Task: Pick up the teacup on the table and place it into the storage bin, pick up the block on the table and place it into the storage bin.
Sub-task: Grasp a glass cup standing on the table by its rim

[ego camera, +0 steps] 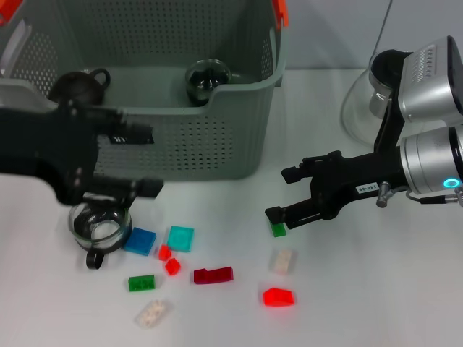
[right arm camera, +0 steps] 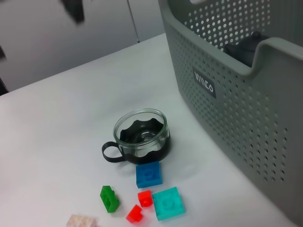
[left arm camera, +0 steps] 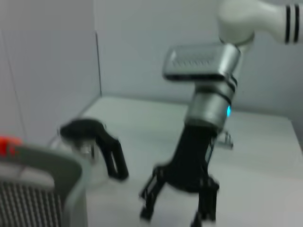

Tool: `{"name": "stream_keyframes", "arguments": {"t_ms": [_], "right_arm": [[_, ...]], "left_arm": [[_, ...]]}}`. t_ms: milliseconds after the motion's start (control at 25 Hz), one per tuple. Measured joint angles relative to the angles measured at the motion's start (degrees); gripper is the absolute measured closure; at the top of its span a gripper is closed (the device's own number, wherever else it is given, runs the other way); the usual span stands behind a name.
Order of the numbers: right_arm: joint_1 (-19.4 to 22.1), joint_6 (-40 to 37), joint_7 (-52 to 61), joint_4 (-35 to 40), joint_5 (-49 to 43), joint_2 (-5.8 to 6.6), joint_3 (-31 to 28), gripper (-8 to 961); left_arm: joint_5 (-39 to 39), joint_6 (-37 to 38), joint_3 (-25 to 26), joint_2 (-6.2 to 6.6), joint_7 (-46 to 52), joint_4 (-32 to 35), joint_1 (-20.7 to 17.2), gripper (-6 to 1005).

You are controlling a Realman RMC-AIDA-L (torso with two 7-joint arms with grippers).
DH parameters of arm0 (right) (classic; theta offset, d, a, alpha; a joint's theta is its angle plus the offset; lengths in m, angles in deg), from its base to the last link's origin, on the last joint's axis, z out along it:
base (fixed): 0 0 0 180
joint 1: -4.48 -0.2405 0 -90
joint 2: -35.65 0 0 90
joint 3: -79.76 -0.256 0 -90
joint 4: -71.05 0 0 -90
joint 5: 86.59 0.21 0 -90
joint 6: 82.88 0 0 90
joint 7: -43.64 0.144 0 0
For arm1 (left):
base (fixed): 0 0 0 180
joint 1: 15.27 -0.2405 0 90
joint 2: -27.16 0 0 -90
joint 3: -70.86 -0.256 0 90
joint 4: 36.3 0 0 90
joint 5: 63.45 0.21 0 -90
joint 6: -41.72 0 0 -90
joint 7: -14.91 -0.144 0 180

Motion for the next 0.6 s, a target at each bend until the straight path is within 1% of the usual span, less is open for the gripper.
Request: {"name": "stream_keyframes", "arguments": {"t_ms": [120, 200, 240, 360, 480, 600], "right_arm": [[0.0, 0.1, 0.1, 0.0, 0.0, -0.07, 0.0, 12], [0.1, 0.3, 0.1, 0.0, 0.0, -0.13, 0.0, 12], [0.1, 0.4, 0.1, 0.0, 0.0, -0.15, 0.0, 12], [0.5, 0.8, 0.1, -0.1, 0.0, -0.22, 0.0, 12], [0.6, 1.0, 0.0, -0.7, 0.0, -0.24, 0.0, 12], [0.6, 1.1, -0.1, -1.4, 0.0, -0.26, 0.0, 12]], "left_arm": [[4.9, 0.0, -0.2, -0.36, -0.6, -0.2, -0.6, 259], [11.2, -1.3, -0.6, -0.73, -0.2, -0.9, -0.4, 260], [12.8, -1.7, -0.7, -0.86, 0.0, -1.3, -0.3, 260], [20.0, -4.4, -0.8, -1.60, 1.4, -3.7, 0.7, 261], [27.5, -9.3, -1.2, -2.48, 4.3, -6.0, 1.6, 262], [32.8, -13.4, -1.3, -2.96, 7.6, -7.3, 2.5, 263]]}}
